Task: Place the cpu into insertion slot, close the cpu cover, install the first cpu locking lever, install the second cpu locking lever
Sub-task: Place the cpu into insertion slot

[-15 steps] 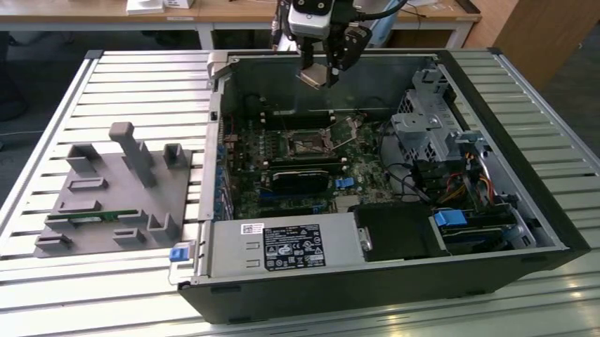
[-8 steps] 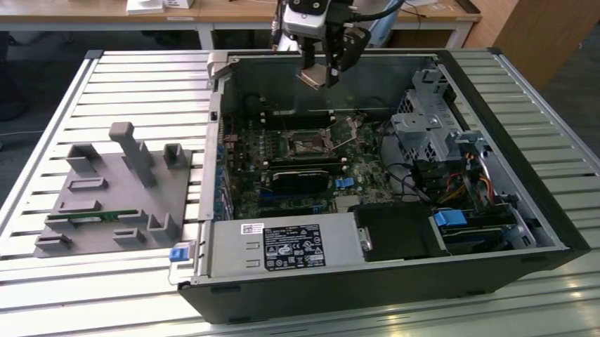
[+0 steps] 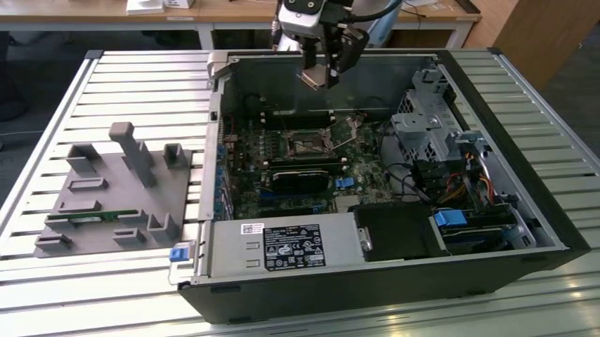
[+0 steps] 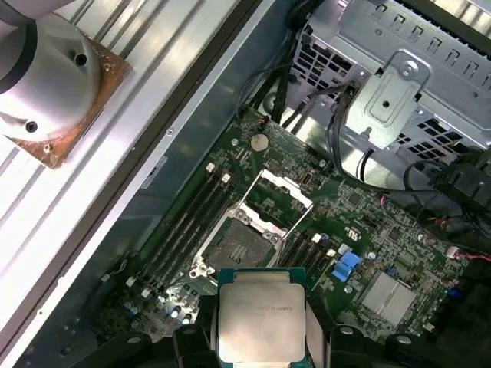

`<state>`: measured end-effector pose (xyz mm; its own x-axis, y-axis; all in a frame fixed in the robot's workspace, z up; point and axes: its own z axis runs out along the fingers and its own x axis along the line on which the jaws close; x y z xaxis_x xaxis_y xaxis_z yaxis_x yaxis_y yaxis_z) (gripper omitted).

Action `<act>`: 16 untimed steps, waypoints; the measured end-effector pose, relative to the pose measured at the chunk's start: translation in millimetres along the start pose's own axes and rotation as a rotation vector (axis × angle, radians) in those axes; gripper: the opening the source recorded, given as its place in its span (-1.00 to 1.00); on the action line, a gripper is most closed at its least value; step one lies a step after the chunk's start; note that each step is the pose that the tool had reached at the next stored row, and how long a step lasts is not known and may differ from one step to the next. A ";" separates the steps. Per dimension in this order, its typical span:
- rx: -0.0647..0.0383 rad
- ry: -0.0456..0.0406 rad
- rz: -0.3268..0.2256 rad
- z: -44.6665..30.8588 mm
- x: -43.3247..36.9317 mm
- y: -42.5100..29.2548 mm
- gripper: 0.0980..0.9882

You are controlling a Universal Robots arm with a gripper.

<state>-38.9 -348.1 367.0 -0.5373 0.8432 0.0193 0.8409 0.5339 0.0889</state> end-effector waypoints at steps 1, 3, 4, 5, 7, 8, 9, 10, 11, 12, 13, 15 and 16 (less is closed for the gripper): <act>0.000 -0.0008 0.009 0.1 0.0 0.0 0.00; -0.001 -0.0023 0.026 0.2 0.0 0.0 0.00; -0.001 -0.0031 0.035 0.2 0.0 0.0 0.00; -0.001 -0.0039 0.043 0.2 0.0 0.0 0.00; -0.001 -0.0048 0.053 0.3 0.0 0.0 0.00; -0.001 -0.0050 0.056 0.3 0.0 0.0 0.00; -0.001 -0.0051 0.057 0.4 0.0 0.0 0.00; -0.001 -0.0052 0.057 0.6 0.0 0.0 0.00; -0.001 -0.0052 0.058 0.8 0.0 0.0 0.00; -0.001 -0.0053 0.058 0.9 0.0 0.0 0.00; -0.001 -0.0052 0.058 1.1 0.0 -0.1 0.00; -0.001 -0.0053 0.058 1.2 0.0 -0.1 0.00; -0.001 -0.0054 0.058 1.2 0.0 -0.1 0.00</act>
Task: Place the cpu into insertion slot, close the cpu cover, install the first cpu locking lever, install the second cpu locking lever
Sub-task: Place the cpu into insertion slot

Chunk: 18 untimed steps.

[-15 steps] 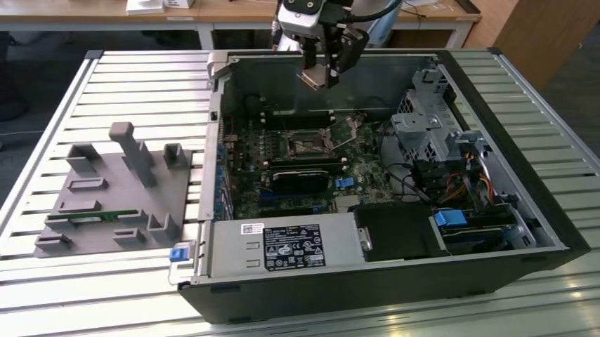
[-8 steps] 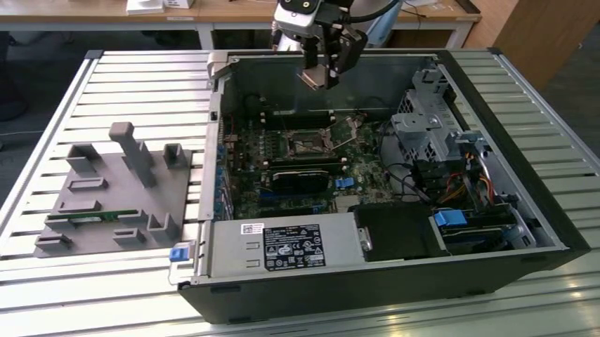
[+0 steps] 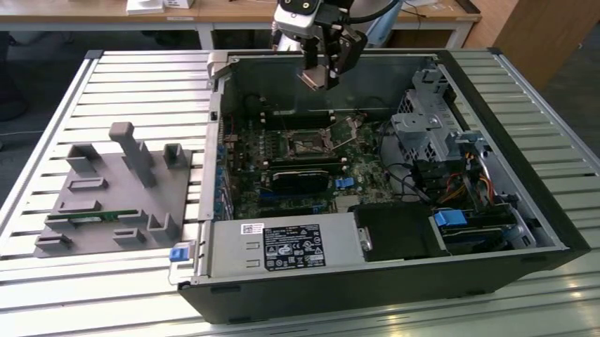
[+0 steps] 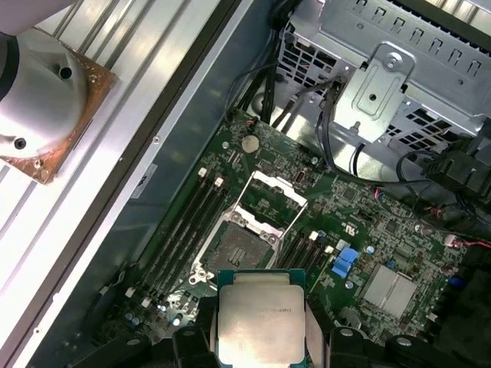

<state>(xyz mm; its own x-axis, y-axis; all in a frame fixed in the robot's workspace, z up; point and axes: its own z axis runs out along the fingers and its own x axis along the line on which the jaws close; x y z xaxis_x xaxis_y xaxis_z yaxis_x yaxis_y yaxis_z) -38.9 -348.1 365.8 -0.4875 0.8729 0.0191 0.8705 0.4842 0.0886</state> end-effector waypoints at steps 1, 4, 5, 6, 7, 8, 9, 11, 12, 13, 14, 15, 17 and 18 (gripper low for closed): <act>0.000 0.0001 0.000 0.1 0.0 0.0 0.00; 0.000 0.0001 0.000 0.3 0.0 0.0 0.00; 0.000 0.0001 0.000 0.3 0.0 0.0 0.00; 0.000 0.0000 0.000 0.4 0.0 0.0 0.00; 0.000 0.0000 0.000 0.4 0.0 0.0 0.00; 0.000 0.0000 0.000 0.4 0.0 0.0 0.00; 0.000 0.0000 0.000 0.4 0.0 0.0 0.00; 0.000 -0.0001 0.002 0.5 0.0 0.0 0.00; 0.000 -0.0002 0.003 0.5 0.0 0.0 0.00; 0.000 -0.0003 0.005 0.5 0.0 0.0 0.00; 0.000 -0.0004 0.006 0.5 0.0 0.0 0.00; 0.000 -0.0007 0.009 0.5 0.0 0.0 0.00; -0.001 -0.0011 0.014 0.6 0.0 -0.1 0.00; -0.001 -0.0015 0.018 0.6 0.0 -0.1 0.00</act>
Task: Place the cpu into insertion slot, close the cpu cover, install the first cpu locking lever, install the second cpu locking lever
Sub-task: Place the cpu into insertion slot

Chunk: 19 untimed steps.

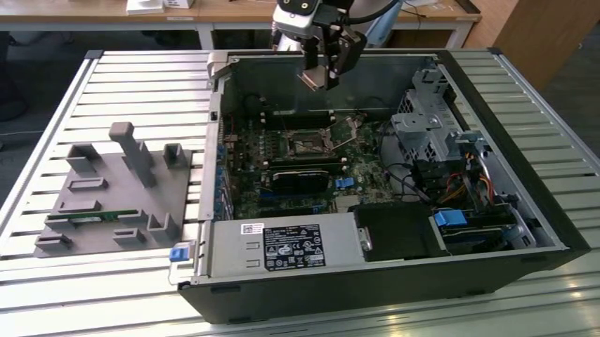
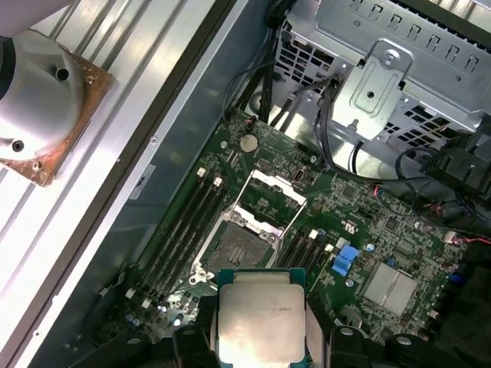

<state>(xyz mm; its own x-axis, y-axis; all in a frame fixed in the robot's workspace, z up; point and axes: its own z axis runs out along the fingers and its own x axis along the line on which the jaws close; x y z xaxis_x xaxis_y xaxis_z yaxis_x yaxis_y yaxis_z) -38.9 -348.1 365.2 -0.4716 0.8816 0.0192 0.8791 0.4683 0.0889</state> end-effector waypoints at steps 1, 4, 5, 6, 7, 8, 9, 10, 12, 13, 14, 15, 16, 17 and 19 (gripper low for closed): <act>0.000 -0.0004 0.004 0.0 0.0 0.0 0.00; 0.000 -0.0018 0.020 0.2 0.0 0.0 0.00; 0.000 -0.0024 0.026 0.2 0.0 0.0 0.00; -0.001 -0.0030 0.032 0.3 0.0 0.0 0.00; -0.001 -0.0035 0.038 0.3 0.0 0.0 0.00; -0.001 -0.0040 0.044 0.4 0.0 -0.1 0.00; -0.001 -0.0045 0.050 0.4 0.0 0.0 0.00; -0.001 -0.0050 0.056 0.5 0.0 -0.1 0.00; -0.001 -0.0061 0.068 0.5 0.0 -0.1 0.00; -0.001 -0.0066 0.074 0.6 0.0 -0.1 0.00; -0.001 -0.0071 0.080 0.7 0.0 -0.1 0.00; -0.002 -0.0077 0.086 0.8 0.0 -0.1 0.00; -0.002 -0.0082 0.093 0.9 0.0 -0.1 0.00; -0.002 -0.0089 0.099 1.0 0.0 -0.1 0.00; -0.002 -0.0100 0.112 1.2 0.0 -0.1 0.00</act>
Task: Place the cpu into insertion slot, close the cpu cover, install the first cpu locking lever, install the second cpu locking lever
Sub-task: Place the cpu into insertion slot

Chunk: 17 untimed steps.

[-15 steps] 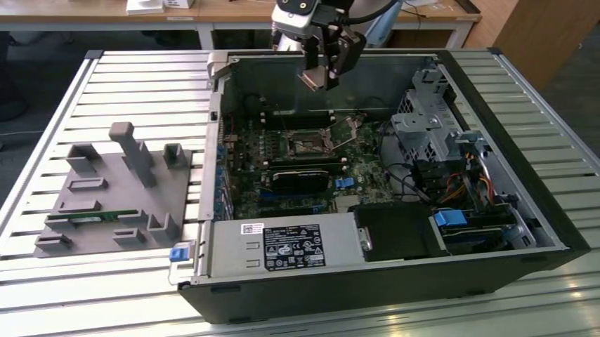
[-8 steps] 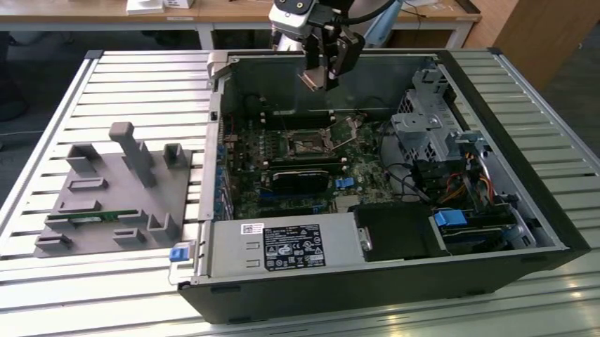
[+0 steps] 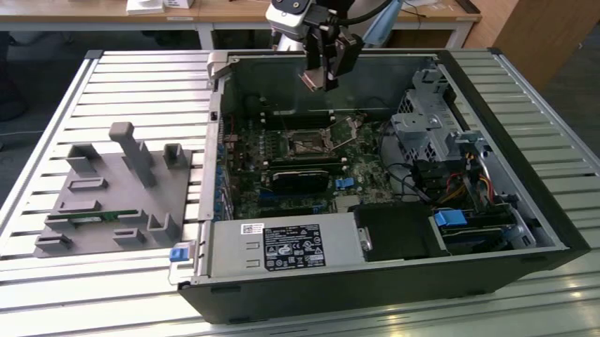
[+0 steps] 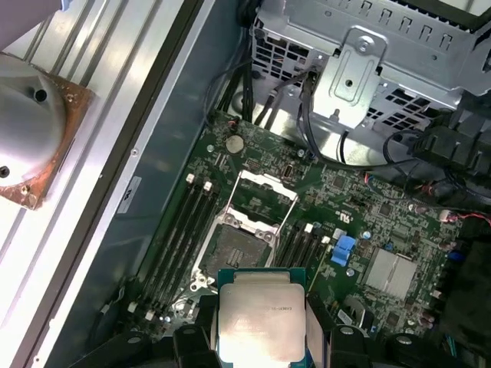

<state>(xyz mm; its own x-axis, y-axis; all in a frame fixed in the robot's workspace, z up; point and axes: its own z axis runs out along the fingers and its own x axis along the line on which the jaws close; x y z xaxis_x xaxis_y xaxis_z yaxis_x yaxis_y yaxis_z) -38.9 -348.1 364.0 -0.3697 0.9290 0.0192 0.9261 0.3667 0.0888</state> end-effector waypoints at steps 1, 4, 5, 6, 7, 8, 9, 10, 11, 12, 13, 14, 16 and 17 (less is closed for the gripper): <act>0.000 -0.0005 0.005 0.1 0.0 0.0 0.00; 0.000 -0.0012 0.013 0.3 0.0 0.0 0.00; 0.000 -0.0013 0.014 0.5 0.0 0.0 0.00; 0.000 -0.0014 0.015 0.7 0.0 0.0 0.00; 0.000 -0.0014 0.015 0.9 0.0 0.0 0.00; 0.000 -0.0014 0.015 1.2 0.0 -0.1 0.00; 0.000 -0.0014 0.015 1.5 0.0 -0.1 0.00; 0.000 -0.0013 0.015 1.8 0.0 -0.2 0.00; 0.000 -0.0014 0.015 2.0 0.0 -0.2 0.00; 0.000 -0.0014 0.015 2.2 0.0 -0.2 0.00; 0.000 -0.0014 0.015 2.4 0.0 -0.2 0.00; 0.000 -0.0014 0.015 2.6 0.0 -0.2 0.00; 0.000 -0.0013 0.015 4.3 -0.1 -0.4 0.00; 0.000 -0.0014 0.015 4.3 -0.1 -0.4 0.00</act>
<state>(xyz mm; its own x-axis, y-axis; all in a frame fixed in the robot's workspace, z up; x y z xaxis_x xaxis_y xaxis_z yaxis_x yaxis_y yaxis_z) -38.9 -348.1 359.7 -0.3559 0.9343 0.0192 0.9314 0.3530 0.0888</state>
